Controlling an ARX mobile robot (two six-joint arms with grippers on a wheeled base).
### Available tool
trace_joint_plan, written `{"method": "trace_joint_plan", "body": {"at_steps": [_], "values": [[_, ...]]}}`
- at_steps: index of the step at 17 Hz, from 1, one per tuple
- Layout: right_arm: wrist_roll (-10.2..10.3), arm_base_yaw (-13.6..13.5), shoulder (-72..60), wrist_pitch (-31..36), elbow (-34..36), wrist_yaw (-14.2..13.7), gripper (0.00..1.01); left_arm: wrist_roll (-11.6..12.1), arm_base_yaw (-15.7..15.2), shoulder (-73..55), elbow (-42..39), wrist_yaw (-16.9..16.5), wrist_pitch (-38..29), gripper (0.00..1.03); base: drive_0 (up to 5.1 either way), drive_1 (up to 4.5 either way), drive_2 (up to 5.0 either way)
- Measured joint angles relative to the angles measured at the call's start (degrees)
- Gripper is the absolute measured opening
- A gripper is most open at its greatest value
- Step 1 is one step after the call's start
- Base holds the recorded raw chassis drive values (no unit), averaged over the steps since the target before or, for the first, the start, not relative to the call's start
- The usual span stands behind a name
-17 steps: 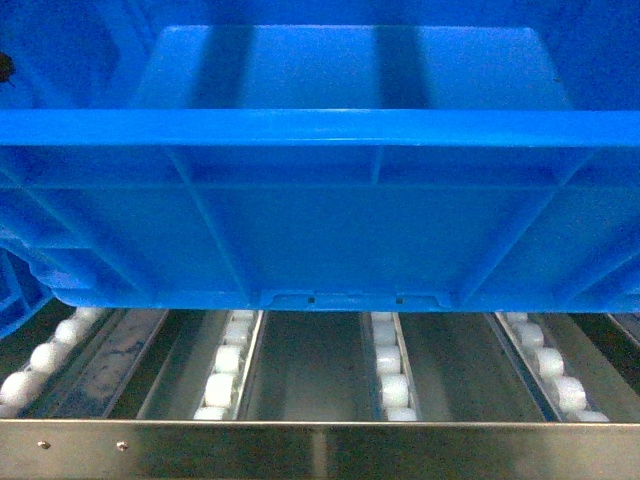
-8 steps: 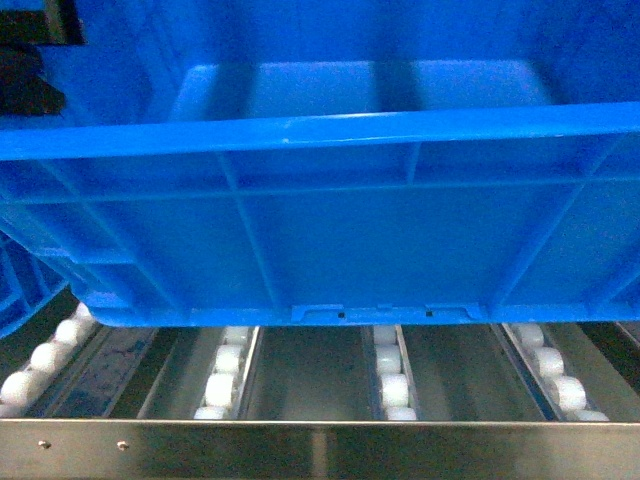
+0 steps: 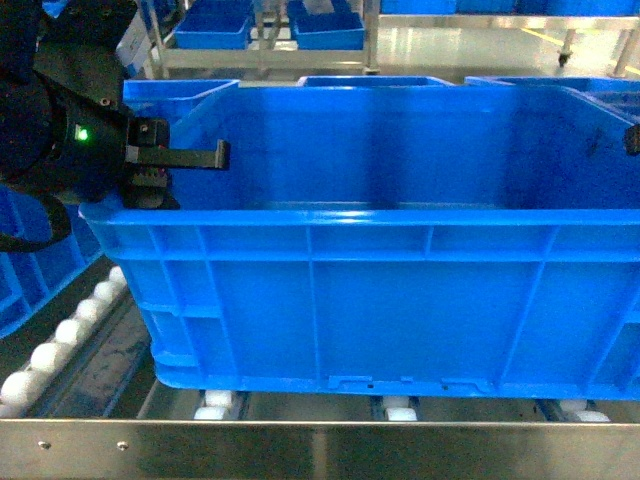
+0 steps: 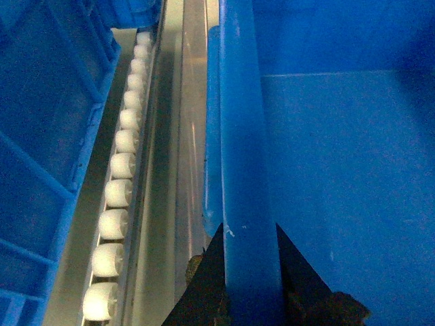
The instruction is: Place box next to blue box on left shelf
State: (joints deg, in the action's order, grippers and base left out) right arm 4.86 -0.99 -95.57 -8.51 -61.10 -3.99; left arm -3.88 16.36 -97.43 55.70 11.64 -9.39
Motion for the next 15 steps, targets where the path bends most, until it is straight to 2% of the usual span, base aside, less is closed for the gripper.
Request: {"method": "trace_joint_plan", "body": {"at_steps": [12,13,15], "values": [[0.2,0.0,-1.6,0.8,-0.3,0.2,0.08,0.5,-0.6,-1.4,0.5,-1.0,-1.2,0.09,0.0,0.00,0.0],[-1.6,-0.1,-2.0,0.5,-0.3,-0.3,0.20,2.3,-0.6,-1.8,0.3,-0.4,-2.0,0.17,0.0,0.00,0.0],[-2.6,-0.1,-2.2,0.9,-0.5,-0.2,0.28,5.6,-0.2,-1.9,0.3,0.5,-3.4,0.26,0.0,0.00,0.0]]}}
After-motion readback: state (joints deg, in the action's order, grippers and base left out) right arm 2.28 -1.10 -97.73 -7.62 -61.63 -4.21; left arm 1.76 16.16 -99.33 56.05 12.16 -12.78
